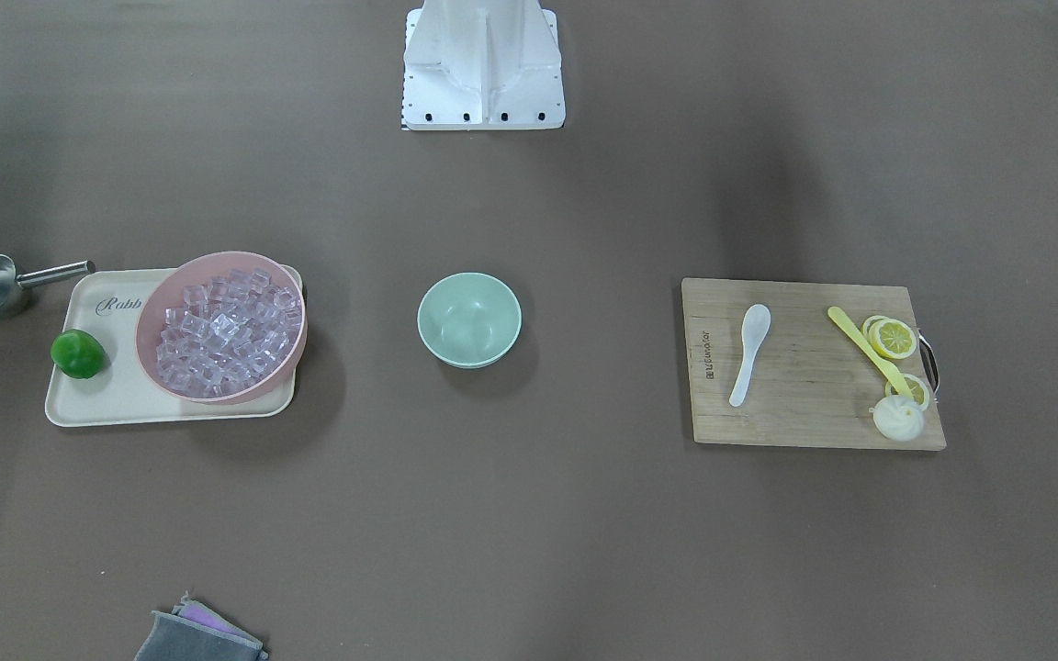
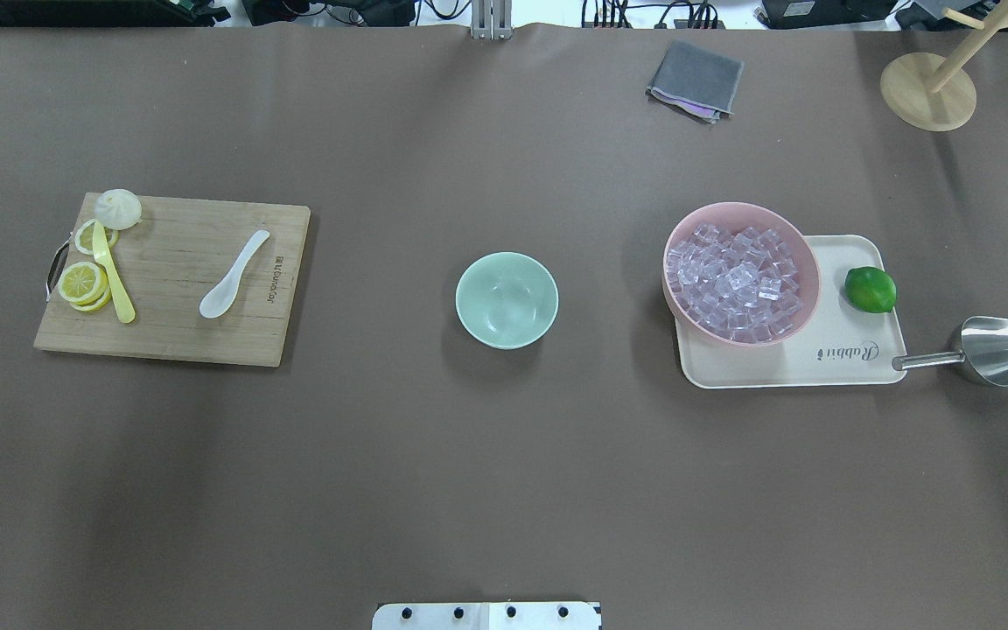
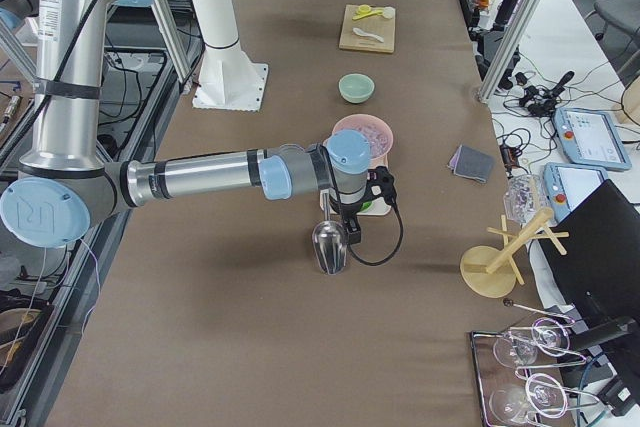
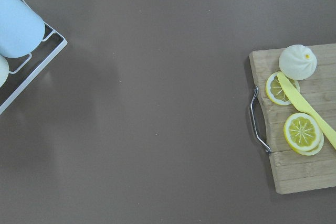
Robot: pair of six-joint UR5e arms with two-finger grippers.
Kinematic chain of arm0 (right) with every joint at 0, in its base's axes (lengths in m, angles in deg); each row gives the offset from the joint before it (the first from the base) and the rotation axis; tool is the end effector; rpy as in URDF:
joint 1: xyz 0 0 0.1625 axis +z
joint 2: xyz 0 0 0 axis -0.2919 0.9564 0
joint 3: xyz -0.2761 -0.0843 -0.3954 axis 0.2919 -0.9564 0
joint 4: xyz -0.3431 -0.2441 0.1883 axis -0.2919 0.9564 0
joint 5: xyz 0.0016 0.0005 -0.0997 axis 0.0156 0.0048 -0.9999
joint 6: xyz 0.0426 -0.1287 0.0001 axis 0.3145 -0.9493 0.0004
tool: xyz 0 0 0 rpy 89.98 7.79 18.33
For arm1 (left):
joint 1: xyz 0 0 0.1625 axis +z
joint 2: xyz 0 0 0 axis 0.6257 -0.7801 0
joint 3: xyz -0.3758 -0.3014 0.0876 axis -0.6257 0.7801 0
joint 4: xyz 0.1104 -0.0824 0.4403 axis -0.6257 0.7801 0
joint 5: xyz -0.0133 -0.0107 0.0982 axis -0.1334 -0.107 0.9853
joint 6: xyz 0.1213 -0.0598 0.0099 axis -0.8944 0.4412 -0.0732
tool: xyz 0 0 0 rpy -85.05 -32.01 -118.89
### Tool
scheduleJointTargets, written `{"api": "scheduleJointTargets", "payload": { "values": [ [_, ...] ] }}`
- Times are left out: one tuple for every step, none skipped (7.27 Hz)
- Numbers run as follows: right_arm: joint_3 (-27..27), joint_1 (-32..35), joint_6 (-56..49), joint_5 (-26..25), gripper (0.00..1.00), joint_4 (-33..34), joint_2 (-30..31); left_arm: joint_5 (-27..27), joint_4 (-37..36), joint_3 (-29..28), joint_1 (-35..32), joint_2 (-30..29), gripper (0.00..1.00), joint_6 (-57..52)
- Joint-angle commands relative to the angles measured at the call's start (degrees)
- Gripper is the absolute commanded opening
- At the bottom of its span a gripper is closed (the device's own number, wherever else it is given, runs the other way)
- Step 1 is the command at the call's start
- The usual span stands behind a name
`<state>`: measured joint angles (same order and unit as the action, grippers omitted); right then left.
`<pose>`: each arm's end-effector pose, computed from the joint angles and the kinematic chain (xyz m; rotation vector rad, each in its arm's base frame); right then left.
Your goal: Put spoon and ice into bowl
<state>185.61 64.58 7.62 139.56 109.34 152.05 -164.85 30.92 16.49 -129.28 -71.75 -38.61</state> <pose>-0.0397 -0.4865 0.6443 0.1951 -0.8527 -0.2673 -0.0350 -0.4963 0.6766 0.3016 0.8603 0.0976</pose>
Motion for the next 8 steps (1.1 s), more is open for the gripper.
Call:
{"api": "scheduleJointTargets", "payload": {
  "values": [
    [-0.5, -0.2, 0.3, 0.4, 1.0, -3.4, 0.4, 0.0, 0.1, -0.1, 0.0, 0.1, 0.98, 0.1],
    [-0.8, -0.3, 0.3, 0.2, 1.0, -3.4, 0.4, 0.0, 0.4, 0.0, -0.1, 0.2, 0.98, 0.1],
    [-0.8, -0.3, 0.3, 0.2, 1.0, -3.4, 0.4, -0.1, 0.6, 0.1, -0.1, 0.2, 0.98, 0.1],
    [-0.9, -0.3, 0.3, 0.1, 1.0, -3.4, 0.3, -0.1, 0.6, 0.1, -0.1, 0.2, 0.98, 0.1],
    [-1.2, -0.4, 0.3, 0.1, 1.0, -3.4, -0.1, -0.1, 0.6, 0.1, -0.1, 0.2, 0.98, 0.1],
    [-1.3, -0.4, 0.4, 0.2, 1.0, -3.4, -0.2, -0.1, 0.6, 0.0, -0.1, 0.2, 0.98, 0.4],
    [-1.4, -0.4, 0.5, 0.3, 1.0, -3.4, -0.2, -0.1, 0.5, -0.2, -0.1, 0.2, 0.98, 0.5],
    [-1.3, -0.4, 0.5, 0.7, 1.0, -3.4, -0.2, -0.1, 0.6, -0.2, -0.2, 0.2, 0.98, 0.4]
  ]
}}
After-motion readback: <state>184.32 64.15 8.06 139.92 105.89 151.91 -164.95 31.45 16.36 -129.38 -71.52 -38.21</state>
